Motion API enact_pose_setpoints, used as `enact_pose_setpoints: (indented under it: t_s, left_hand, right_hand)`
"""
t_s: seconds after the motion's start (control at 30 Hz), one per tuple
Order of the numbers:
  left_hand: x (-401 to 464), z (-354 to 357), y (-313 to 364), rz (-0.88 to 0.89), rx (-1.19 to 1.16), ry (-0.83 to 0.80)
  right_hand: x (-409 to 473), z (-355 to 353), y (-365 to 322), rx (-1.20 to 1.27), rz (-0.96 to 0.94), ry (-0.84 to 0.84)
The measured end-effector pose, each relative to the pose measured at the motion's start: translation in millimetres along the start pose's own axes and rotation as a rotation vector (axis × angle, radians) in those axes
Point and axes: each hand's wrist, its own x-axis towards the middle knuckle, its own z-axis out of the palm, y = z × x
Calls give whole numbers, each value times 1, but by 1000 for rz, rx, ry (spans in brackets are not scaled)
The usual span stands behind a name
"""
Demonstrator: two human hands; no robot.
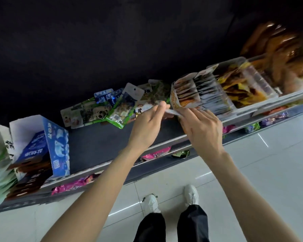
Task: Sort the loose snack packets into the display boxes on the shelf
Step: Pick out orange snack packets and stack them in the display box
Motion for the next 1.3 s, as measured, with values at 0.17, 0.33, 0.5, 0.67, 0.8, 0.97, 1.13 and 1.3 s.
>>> enact_pose_setpoints:
  t_s: [0.17,0.33,0.5,0.67,0.8,0.97,1.13,1.3]
  left_hand:
    - [37,41,30,292,237,215]
    - [94,82,45,390,681,257]
    - [105,120,26,446,990,233]
    - [109,134,8,383,1110,272]
    - [108,132,3,327,1113,278]
    - [103,133,-1,400,1037,365]
    - [106,134,4,495,972,433]
    - [107,140,4,474,1010,362]
  right_hand:
    - [7,-52,78,326,434,147]
    - [19,-66,142,644,729,175]
    - [25,-49,181,533,569,89]
    - [36,-27,196,466,280,39]
    - [39,-4,198,393,34,-129]
    - [32,29,190,200,-90,-186]
    - [25,33,194,-4,-240,1]
    - [25,42,191,-129,-214,-143]
